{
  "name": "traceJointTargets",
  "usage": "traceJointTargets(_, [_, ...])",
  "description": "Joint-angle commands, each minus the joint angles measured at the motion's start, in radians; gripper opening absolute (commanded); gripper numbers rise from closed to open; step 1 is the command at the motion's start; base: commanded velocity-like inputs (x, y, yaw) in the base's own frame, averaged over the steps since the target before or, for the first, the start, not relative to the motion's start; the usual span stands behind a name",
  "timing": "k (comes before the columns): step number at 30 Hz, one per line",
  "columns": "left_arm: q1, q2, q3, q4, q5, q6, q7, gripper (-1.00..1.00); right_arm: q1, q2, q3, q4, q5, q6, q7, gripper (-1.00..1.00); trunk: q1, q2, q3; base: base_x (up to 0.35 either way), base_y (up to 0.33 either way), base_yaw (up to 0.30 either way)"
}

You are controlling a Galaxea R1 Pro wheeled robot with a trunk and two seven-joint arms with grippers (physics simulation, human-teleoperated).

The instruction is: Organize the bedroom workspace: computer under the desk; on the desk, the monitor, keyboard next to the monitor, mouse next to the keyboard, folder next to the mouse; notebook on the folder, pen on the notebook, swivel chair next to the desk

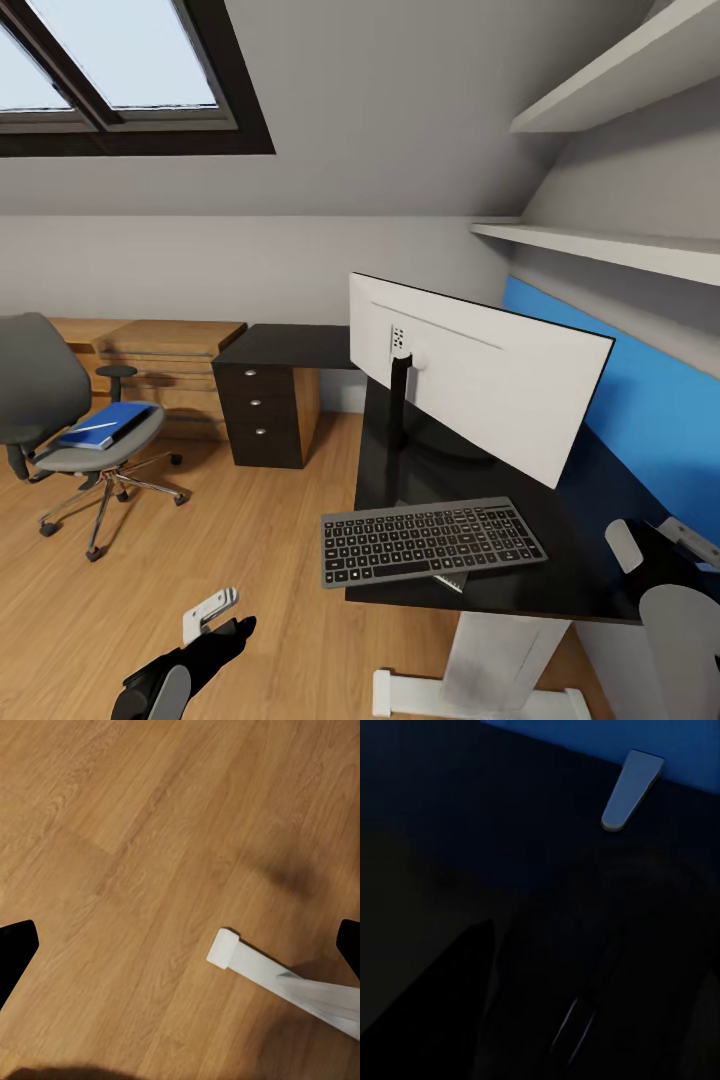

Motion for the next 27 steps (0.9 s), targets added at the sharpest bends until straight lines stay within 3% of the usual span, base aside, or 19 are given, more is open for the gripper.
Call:
traceJointTargets(1, [-0.001, -0.001, 0.001, -0.002, 0.011, 0.004, 0.008, 1.0, 0.0, 0.0, 0.001, -0.002, -0.005, 0.005, -0.004, -1.0, 0.0, -0.001, -0.001, 0.0, 0.0, 0.0])
traceJointTargets(27, [0.0, -0.001, 0.001, -0.002, 0.011, 0.004, 0.008, 1.0, 0.0, 0.001, 0.002, -0.001, -0.005, 0.005, -0.005, -1.0, 0.0, -0.001, 0.005, 0.0, 0.003, -0.033])
